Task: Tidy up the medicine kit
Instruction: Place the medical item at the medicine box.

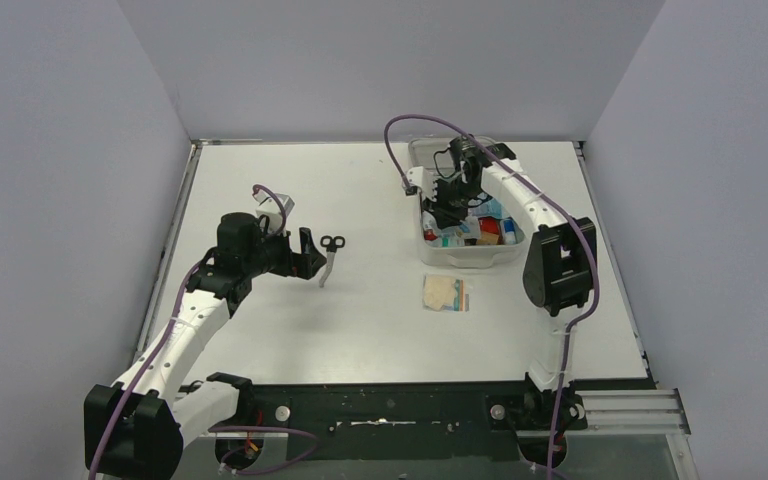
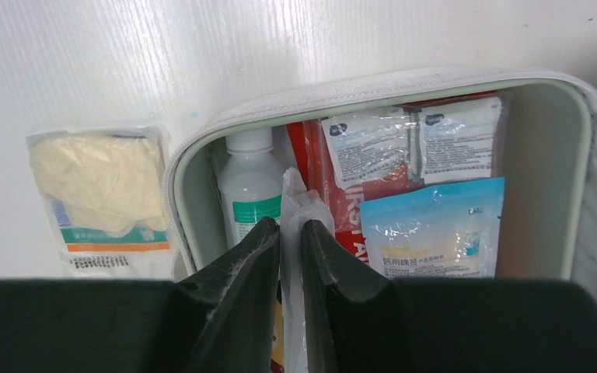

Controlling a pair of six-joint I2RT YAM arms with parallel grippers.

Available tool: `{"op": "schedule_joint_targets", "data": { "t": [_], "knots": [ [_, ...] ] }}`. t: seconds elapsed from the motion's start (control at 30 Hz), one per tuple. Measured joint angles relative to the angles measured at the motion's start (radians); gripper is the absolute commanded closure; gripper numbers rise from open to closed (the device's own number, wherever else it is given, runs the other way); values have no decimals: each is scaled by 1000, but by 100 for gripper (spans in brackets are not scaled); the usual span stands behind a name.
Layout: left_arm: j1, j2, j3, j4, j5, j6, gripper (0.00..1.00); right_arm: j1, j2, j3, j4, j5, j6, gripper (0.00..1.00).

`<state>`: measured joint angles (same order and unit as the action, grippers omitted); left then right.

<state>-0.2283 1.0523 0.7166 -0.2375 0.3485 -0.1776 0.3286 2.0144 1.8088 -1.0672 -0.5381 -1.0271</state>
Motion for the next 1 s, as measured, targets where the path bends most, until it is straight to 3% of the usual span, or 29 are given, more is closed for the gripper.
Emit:
{"op": "schedule_joint_targets", "data": {
  "t": [0.4, 0.73, 0.8, 0.9, 1.0],
  "knots": [
    [0, 0, 0, 0, 5, 0, 3, 0, -55, 5, -34, -55, 17, 82],
    [0, 0, 0, 0, 7, 0, 3, -36, 29, 66, -110, -183, -17, 80],
    [0, 0, 0, 0, 7, 0, 3, -48, 67, 92, -117, -190, -21, 76],
    [0, 0, 0, 0, 6, 0, 3, -60, 109, 107, -117, -195, -27, 58],
    [0, 0, 0, -2, 6, 1, 3, -64, 138, 111, -114, -193, -32, 49]
  ]
}}
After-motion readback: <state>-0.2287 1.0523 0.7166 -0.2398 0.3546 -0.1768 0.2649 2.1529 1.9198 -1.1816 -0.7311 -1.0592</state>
